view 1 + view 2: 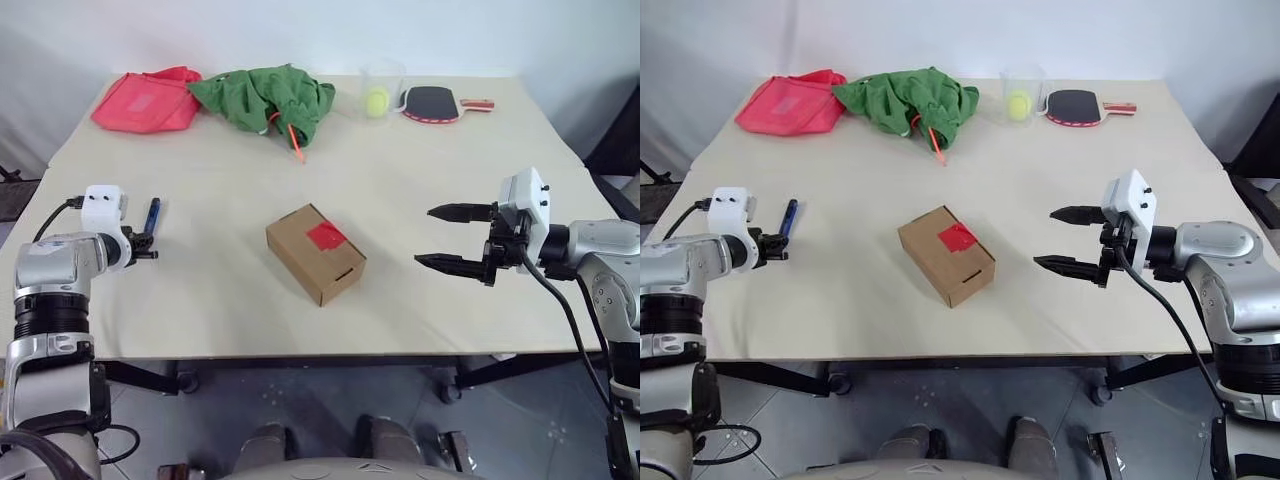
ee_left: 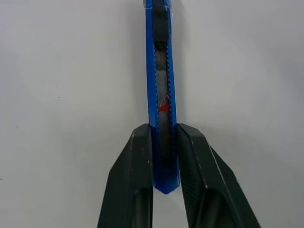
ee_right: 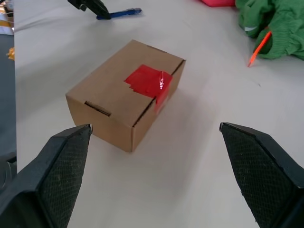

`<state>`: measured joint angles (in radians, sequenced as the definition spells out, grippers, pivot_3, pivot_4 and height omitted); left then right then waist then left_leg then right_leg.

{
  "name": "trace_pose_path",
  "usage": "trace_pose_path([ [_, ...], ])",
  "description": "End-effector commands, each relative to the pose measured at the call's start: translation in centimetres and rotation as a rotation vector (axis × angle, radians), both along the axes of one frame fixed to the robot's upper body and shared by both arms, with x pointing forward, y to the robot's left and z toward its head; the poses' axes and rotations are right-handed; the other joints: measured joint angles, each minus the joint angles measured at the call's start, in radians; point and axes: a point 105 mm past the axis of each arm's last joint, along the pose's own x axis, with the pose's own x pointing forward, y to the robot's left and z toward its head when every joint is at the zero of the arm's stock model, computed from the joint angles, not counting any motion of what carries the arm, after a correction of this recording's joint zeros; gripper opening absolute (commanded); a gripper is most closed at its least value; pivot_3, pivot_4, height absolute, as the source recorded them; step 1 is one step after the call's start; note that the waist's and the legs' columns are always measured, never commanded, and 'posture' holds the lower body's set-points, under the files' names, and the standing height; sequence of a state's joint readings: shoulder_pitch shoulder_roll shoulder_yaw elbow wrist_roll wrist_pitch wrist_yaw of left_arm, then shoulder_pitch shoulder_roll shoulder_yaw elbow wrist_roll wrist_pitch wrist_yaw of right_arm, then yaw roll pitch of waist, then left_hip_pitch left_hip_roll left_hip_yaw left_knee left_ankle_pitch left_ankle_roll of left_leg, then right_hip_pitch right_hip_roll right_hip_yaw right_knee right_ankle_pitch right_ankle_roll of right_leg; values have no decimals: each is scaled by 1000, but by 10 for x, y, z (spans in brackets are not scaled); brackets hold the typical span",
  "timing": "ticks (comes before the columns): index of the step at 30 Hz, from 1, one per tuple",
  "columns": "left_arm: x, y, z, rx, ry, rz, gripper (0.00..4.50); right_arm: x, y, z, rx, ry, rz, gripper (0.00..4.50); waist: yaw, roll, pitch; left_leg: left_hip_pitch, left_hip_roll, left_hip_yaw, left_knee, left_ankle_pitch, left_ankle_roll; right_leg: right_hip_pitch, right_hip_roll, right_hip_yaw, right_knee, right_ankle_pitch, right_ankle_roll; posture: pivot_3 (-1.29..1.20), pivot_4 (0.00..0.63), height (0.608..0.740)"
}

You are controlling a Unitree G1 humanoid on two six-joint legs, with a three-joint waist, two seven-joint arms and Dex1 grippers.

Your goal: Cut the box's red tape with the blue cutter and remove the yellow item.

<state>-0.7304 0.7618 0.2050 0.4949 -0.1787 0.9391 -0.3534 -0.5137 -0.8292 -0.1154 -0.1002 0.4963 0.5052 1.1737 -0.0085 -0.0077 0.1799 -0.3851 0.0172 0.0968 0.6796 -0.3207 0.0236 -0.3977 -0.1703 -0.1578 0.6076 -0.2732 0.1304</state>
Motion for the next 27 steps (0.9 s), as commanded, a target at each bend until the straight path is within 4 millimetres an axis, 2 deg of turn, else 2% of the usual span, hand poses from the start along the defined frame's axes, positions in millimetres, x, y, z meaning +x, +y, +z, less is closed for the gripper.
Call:
trace_pose_path([
  [1, -20, 11, -20, 9, 101, 0, 409, -1, -3, 13, -6, -48, -6, 4500, -6, 0, 0, 0, 0, 0, 0, 0, 0, 0, 0, 0, 0, 0, 0, 0, 150, 740],
  [4, -29, 8, -15, 38, 74, -104, 409, -3, -4, 13, -4, -47, -7, 4500, -15, 0, 0, 0, 0, 0, -1, 0, 0, 0, 0, 0, 0, 0, 0, 0, 150, 740],
  [6, -36, -4, -11, 40, 48, -230, 409, -5, -3, 15, 0, -48, -3, 4500, -18, 0, 0, 0, 1, 0, -1, 0, 0, 0, 0, 0, 0, 0, 0, 0, 150, 740],
  [9, -52, -40, 2, 0, -36, -511, 409, -12, 6, 19, 11, -56, 28, 4500, -17, 1, 1, 0, 6, 0, -1, -1, -1, -1, 0, 0, -1, 0, 0, 0, 150, 740],
  [13, -82, -79, 8, -83, -31, -816, 409, -25, 27, 23, 10, -63, 99, 4500, -5, 1, 1, -4, 8, 0, 1, -1, -1, -4, 1, 0, -1, 0, -1, 0, 150, 740],
  [16, -95, -96, 10, -95, -16, -988, 409, -34, 40, 22, -1, -63, 147, 4500, 10, 1, 1, -5, 8, 1, 1, -1, -1, -6, 1, 0, -1, -1, -2, 0, 150, 740],
  [21, -100, -113, 7, -60, 15, -1216, 409, -51, 66, 13, -40, -63, 228, 4500, 11, 1, 1, -6, 8, 4, 1, -1, -1, -9, 2, 1, -1, -1, -3, 0, 150, 740],
  [25, -101, -117, 5, -64, 60, -1283, 409, -58, 78, 6, -72, -58, 256, 4500, 9, 1, 1, -8, 8, 6, 1, -2, -1, -12, 3, 2, 0, -1, -3, 0, 150, 740],
  [27, -102, -118, 1, -15, 89, -1341, 409, -60, 86, 2, -84, -64, 261, 4500, 7, 1, 1, -9, 7, 8, 1, -2, -1, -13, 4, 2, 0, 0, -3, 0, 150, 740],
])
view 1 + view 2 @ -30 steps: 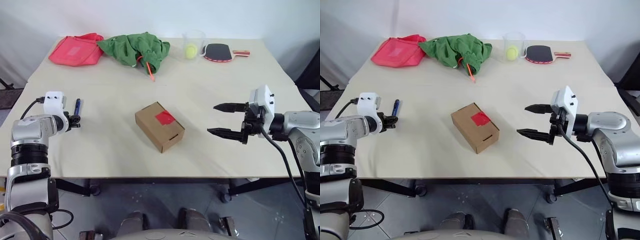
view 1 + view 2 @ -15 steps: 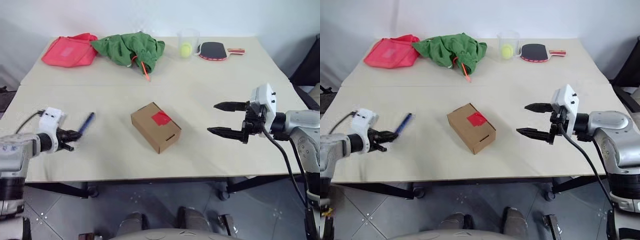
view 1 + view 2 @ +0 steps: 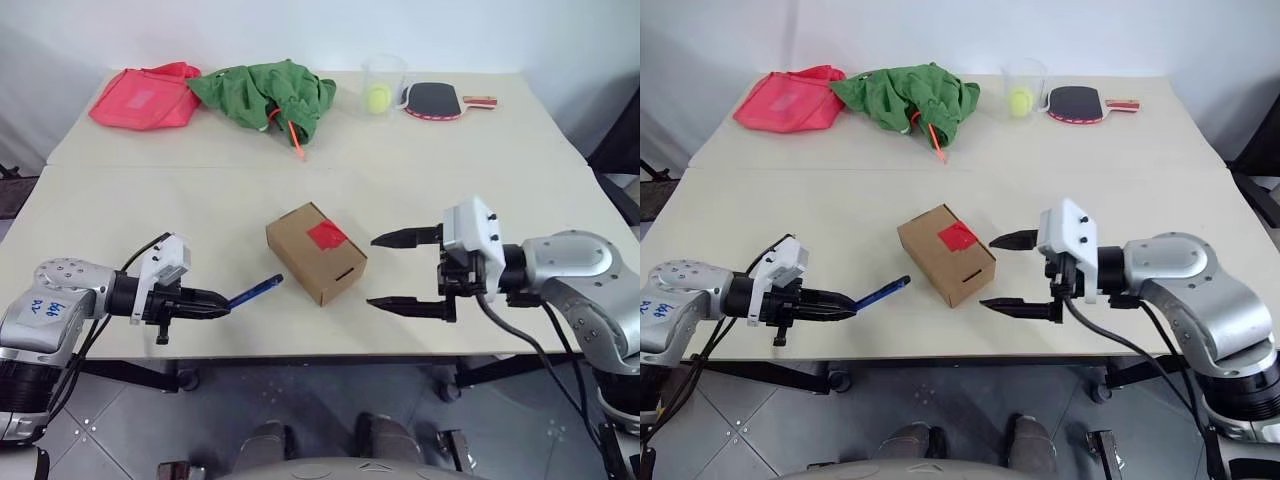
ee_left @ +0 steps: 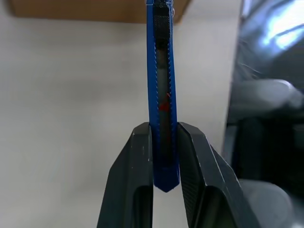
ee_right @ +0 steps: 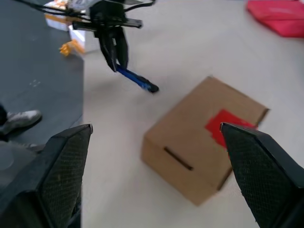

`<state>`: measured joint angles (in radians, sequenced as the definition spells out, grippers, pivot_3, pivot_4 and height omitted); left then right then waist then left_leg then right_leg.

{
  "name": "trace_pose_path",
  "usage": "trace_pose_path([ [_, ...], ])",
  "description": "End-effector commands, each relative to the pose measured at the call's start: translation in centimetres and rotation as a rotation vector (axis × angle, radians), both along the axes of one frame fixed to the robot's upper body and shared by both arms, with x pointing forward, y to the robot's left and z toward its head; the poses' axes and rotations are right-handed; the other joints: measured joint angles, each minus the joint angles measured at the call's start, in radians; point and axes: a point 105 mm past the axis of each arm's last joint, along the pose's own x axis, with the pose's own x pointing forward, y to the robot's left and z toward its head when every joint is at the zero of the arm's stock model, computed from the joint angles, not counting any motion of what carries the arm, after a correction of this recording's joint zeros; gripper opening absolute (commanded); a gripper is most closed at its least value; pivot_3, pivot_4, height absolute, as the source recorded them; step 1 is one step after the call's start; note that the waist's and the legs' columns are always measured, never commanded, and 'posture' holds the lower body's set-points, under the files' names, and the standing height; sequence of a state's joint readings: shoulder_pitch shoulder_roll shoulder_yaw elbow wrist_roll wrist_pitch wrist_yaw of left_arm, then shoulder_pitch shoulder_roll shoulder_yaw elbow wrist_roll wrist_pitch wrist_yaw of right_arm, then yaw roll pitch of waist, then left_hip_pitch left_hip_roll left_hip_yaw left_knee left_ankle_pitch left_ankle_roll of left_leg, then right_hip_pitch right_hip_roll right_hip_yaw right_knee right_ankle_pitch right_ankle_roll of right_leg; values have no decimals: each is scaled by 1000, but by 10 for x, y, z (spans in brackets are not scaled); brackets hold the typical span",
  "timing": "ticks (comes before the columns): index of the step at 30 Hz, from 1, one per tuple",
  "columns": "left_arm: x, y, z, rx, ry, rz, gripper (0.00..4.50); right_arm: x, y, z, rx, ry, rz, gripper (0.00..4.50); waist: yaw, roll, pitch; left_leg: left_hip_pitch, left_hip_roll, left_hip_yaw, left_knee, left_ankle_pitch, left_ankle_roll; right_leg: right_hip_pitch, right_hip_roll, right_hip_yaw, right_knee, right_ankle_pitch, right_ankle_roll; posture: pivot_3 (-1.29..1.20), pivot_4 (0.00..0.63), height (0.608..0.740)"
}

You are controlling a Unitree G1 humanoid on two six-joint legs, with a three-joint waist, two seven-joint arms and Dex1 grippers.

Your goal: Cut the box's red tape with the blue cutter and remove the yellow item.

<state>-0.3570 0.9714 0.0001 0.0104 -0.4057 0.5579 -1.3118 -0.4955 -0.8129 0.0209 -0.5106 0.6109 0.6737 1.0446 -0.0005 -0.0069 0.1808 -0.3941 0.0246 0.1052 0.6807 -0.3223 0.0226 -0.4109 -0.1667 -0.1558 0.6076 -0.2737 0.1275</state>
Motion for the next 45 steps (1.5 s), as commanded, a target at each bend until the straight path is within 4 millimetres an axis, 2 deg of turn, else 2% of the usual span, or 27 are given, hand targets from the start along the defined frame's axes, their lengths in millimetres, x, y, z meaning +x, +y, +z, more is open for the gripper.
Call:
trace_pose_path([
  [1, -2, 5, -2, 145, -34, -125, 409, -6, 20, -2, -18, -46, 18, 4320, -1, 0, 0, 0, -1, 1, 0, 0, 0, 0, 1, 0, 0, 0, 0, 0, 150, 740],
  [4, -1, 17, -18, 325, -19, -211, 409, -5, 41, -20, -98, -34, 4, 3560, -4, 0, 0, 1, -1, 7, 0, 0, -1, -2, 1, 0, 1, -1, -3, 0, 150, 740],
  [8, 3, 18, -17, 361, -66, -304, 409, -10, 70, -35, -111, -71, 65, 2212, -3, 0, 0, 0, 2, 11, 0, -1, -1, -4, 2, 0, 3, -1, -3, 0, 150, 740],
  [14, 2, 23, -20, 399, -100, -368, 409, -14, 96, -57, -155, -79, 117, 151, -4, 0, 0, 0, 2, 12, 1, -2, -1, -4, 2, 0, 4, -1, -3, 0, 150, 740],
  [15, 2, 23, -21, 402, -104, -371, 409, -14, 98, -61, -164, -81, 123, 23, -4, 0, 0, 1, 2, 12, 1, -2, -1, -4, 2, 0, 4, -1, -3, 0, 150, 740],
  [17, 2, 22, -23, 409, -112, -376, 409, -13, 102, -69, -202, -84, 131, 23, -4, 0, 0, 1, 2, 13, 1, -2, -1, -4, 2, 0, 5, -1, -3, 0, 150, 740],
  [21, -1, 17, -28, 402, -116, -404, 409, 1, 121, -87, -257, -123, 148, 23, -8, 0, 0, 3, 3, 14, 1, -2, -1, -4, 2, 0, 6, -1, -4, 0, 150, 740],
  [26, -2, 14, -30, 396, -113, -401, 409, 11, 133, -93, -271, -189, 166, 23, -13, 0, 0, 3, 3, 13, 1, -2, -1, -4, 2, 0, 8, -1, -4, 0, 150, 740],
  [35, -6, 7, -33, 368, -94, -411, 409, 12, 150, -99, -254, -206, 209, 23, -18, 0, 0, 6, 4, 13, 1, -2, -2, -3, 2, 0, 11, -1, -4, 0, 150, 740],
  [37, -6, 5, -33, 363, -92, -410, 409, 15, 150, -102, -257, -206, 194, 23, -19, 0, 0, 7, 4, 13, 1, -2, -2, -3, 2, 0, 11, -1, -4, 0, 150, 740],
  [41, -5, 4, -33, 355, -91, -404, 409, 33, 137, -108, -306, -248, 144, 23, -20, 0, -1, 7, 4, 13, 1, -2, -2, -2, 2, 0, 12, -1, -4, 0, 150, 740],
  [45, -4, 2, -33, 347, -95, -395, 409, 41, 129, -103, -309, -270, 119, 23, -20, 1, -1, 8, 5, 13, 2, -2, -2, -1, 2, 1, 12, -1, -4, 0, 150, 740],
])
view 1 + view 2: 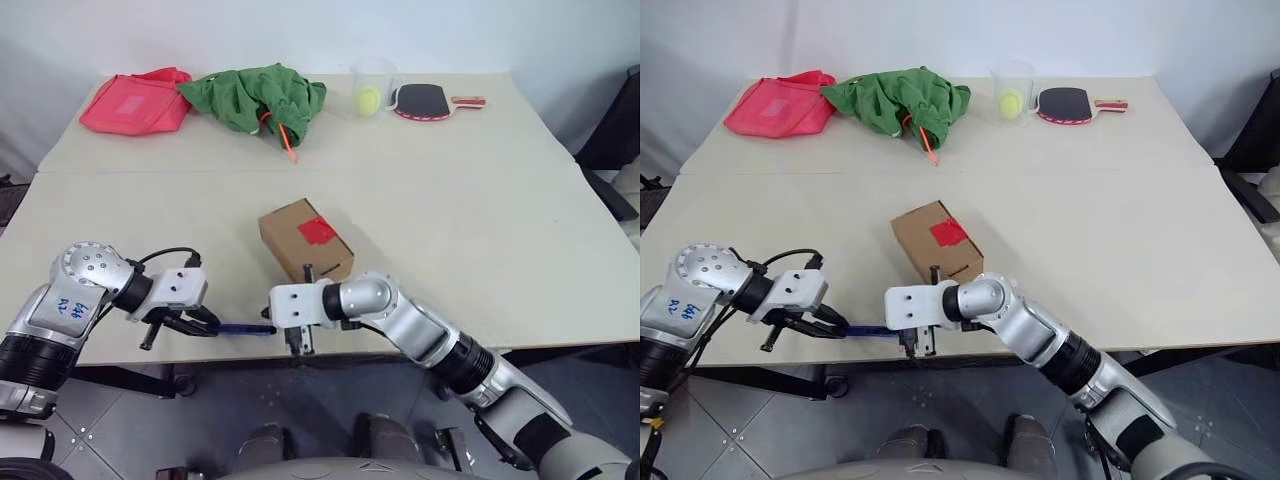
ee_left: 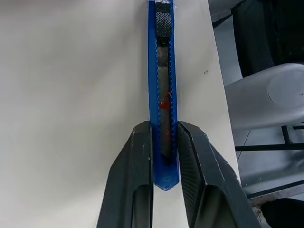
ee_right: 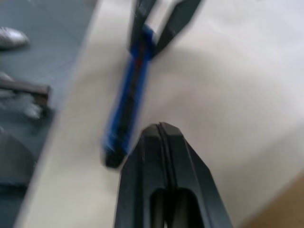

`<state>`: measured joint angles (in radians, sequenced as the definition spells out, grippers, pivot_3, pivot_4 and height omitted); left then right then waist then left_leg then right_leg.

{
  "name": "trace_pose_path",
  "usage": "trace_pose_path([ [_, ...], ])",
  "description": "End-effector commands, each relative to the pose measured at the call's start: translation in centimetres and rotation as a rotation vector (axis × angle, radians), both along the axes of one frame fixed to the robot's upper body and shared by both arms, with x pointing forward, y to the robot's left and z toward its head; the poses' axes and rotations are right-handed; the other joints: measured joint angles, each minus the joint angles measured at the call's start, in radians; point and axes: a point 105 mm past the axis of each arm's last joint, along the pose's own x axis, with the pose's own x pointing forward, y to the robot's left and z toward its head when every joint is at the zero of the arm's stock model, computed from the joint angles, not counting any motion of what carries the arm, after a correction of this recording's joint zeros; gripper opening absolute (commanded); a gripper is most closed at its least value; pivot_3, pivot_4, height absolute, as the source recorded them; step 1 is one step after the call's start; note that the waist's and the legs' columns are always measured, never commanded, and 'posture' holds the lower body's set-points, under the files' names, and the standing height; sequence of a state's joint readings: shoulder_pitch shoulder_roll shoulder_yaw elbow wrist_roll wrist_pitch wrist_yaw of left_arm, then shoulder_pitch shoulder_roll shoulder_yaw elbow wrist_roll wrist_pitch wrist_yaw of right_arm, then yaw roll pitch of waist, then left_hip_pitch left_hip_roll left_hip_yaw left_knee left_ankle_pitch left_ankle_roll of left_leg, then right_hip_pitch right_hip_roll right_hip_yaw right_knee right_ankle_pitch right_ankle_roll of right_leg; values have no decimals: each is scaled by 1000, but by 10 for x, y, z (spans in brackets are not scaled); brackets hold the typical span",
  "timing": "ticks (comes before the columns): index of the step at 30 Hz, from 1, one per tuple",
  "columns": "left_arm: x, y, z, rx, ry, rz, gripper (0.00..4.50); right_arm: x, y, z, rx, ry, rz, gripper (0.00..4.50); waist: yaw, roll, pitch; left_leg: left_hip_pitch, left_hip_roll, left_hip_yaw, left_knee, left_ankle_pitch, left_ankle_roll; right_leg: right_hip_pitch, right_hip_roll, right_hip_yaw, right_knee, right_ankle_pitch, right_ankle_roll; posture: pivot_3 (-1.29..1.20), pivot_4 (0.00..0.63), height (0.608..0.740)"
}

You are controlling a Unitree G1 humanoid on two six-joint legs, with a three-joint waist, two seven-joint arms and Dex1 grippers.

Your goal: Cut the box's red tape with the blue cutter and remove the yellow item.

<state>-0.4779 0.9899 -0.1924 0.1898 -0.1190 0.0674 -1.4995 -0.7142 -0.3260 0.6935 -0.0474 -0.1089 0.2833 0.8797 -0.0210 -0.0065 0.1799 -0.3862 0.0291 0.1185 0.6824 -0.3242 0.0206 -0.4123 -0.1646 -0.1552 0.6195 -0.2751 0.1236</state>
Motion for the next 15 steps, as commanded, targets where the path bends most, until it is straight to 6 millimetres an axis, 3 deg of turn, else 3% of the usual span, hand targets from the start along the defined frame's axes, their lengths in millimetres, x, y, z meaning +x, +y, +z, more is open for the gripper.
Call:
trace_pose_path([
  [1, -5, -7, -10, -6, 42, -22, 409, 12, -13, 1, -20, -17, -54, 23, 1, 0, 0, 0, 0, 0, 0, 0, 0, 0, 0, 0, 0, 0, 0, 0, 150, 740],
  [3, -5, -8, -10, -10, 42, -21, 409, 11, -14, 6, -14, -28, -45, 23, 4, 0, 0, 0, 0, 0, 0, 0, 0, 0, 0, 0, 0, 0, 0, 0, 150, 740],
  [6, -5, -7, -10, -14, 45, -20, 409, -16, -8, 22, 29, 2, 46, 23, 8, 0, 0, -1, 0, 0, 0, 0, 0, 0, 0, 0, 0, 0, 0, 0, 150, 740],
  [10, -8, -6, -10, -14, 60, -32, 409, -34, -2, 24, 34, 4, 96, 23, 7, 0, 0, -1, 0, 0, 0, 0, 0, -1, 0, 0, 0, 0, 0, 0, 150, 740],
  [15, -15, -4, -10, -7, 84, -45, 409, -33, 4, 18, -2, -74, 106, 23, 7, 0, 0, -1, 0, 0, 0, 0, 0, -1, 0, 0, 0, 0, 0, 0, 150, 740],
])
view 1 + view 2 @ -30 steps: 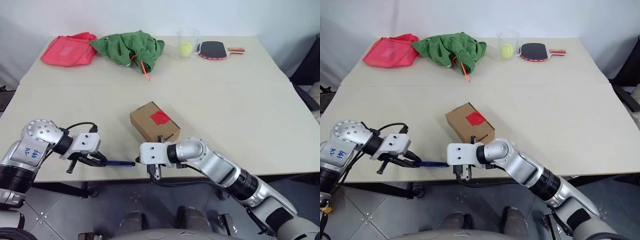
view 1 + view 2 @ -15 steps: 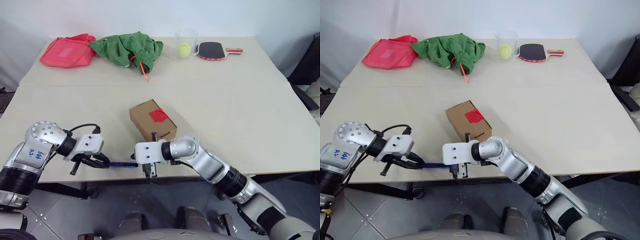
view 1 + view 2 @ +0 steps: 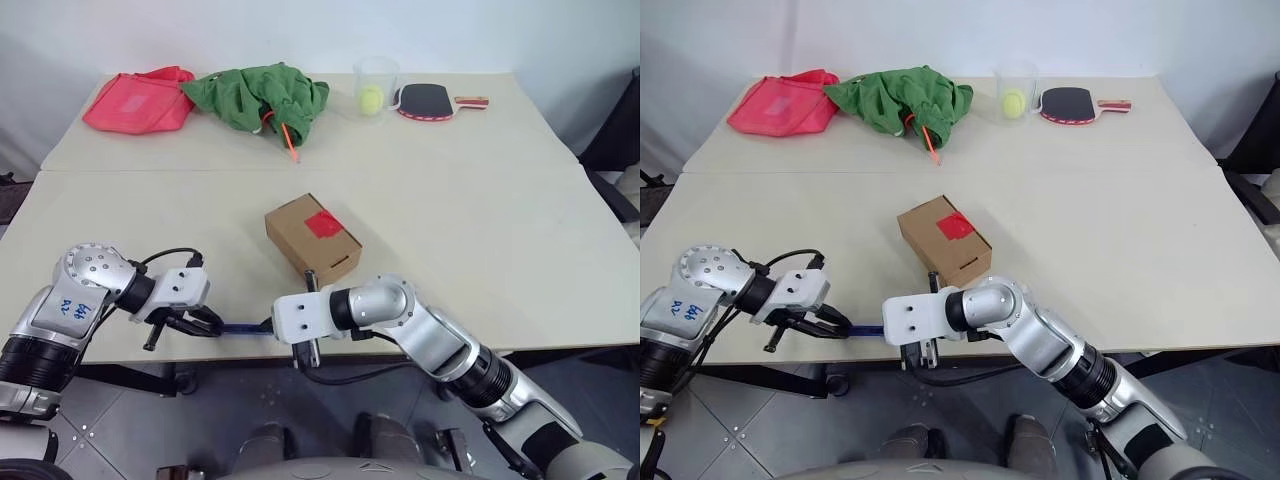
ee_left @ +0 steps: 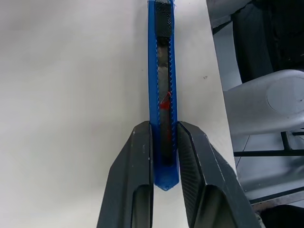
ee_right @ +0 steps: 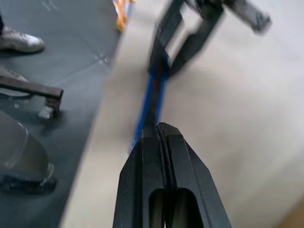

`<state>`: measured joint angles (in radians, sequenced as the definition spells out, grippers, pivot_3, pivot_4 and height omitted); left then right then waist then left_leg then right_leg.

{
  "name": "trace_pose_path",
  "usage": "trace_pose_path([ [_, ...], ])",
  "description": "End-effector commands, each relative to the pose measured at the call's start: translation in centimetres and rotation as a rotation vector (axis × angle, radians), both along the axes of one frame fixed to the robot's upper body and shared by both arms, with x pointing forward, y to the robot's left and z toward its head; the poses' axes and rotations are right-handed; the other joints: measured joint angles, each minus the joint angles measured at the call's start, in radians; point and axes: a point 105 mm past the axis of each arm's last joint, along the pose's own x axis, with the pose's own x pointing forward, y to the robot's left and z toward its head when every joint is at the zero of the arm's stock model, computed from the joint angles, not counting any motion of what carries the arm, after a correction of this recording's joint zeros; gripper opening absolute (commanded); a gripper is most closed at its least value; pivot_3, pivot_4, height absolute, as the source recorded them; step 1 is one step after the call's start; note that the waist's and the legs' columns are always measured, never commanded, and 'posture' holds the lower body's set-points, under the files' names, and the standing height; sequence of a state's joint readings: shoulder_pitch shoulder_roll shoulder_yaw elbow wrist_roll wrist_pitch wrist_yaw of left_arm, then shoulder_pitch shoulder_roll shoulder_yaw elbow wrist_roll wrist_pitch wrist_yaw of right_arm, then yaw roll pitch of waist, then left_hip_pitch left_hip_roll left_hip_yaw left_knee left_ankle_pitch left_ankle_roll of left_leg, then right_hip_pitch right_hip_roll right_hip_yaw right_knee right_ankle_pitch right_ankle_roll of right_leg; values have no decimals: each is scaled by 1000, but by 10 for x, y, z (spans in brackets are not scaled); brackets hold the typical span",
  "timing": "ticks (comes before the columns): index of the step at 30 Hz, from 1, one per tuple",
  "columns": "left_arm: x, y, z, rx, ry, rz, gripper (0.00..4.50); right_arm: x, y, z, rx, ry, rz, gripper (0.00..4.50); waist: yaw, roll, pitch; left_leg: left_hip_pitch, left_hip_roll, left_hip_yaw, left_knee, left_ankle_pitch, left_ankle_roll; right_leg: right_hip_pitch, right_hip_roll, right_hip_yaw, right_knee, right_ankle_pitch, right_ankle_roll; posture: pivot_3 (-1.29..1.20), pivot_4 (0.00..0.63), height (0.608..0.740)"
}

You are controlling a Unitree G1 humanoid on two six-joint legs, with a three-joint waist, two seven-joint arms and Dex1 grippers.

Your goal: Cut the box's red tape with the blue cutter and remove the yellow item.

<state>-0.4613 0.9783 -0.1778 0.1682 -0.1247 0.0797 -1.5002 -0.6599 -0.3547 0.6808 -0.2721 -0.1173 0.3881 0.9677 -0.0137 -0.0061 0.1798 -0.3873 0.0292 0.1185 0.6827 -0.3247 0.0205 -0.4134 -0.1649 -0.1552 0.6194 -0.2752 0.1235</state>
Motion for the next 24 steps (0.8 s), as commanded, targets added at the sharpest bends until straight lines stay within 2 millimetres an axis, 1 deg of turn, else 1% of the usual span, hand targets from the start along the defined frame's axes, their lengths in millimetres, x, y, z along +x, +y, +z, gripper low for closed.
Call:
trace_pose_path([
  [1, -15, 1, -9, 16, 89, -43, 409, 0, 8, 2, 0, -89, 18, 23, -2, 0, 0, 0, 0, 0, 0, 0, 0, 0, 0, 0, 0, 0, 0, 0, 150, 740],
  [5, -18, 6, -10, 37, 103, -44, 409, 5, 10, -6, -27, -128, 23, 23, -13, 0, 0, 0, 0, 0, 0, 0, 0, 0, 0, 0, 0, 0, 0, 0, 150, 740],
  [9, -18, 8, -9, 41, 108, -34, 409, 5, 6, -17, -57, -124, 31, 23, -15, 0, 0, 0, 0, 0, 0, 0, -1, 0, 1, 0, 0, 0, 0, 0, 150, 740],
  [13, -17, 11, -9, 53, 113, -25, 409, 6, 7, -18, -48, -116, 27, 23, -15, 0, 0, 0, 0, 0, 0, 0, -1, 0, 1, 0, 0, 0, -1, 0, 150, 740],
  [17, -19, 16, -11, 98, 137, -12, 409, 4, 8, -22, -71, -139, 60, 23, -16, 0, 0, 0, 0, 0, 0, -1, -1, 0, 2, 0, 0, -1, -1, 0, 150, 740],
  [24, -21, 18, -13, 127, 159, 3, 409, -1, 11, -14, -64, -183, 117, 23, -20, 0, 0, 1, 1, 1, 0, -1, -2, -1, 3, 0, 1, -1, -2, 0, 150, 740],
])
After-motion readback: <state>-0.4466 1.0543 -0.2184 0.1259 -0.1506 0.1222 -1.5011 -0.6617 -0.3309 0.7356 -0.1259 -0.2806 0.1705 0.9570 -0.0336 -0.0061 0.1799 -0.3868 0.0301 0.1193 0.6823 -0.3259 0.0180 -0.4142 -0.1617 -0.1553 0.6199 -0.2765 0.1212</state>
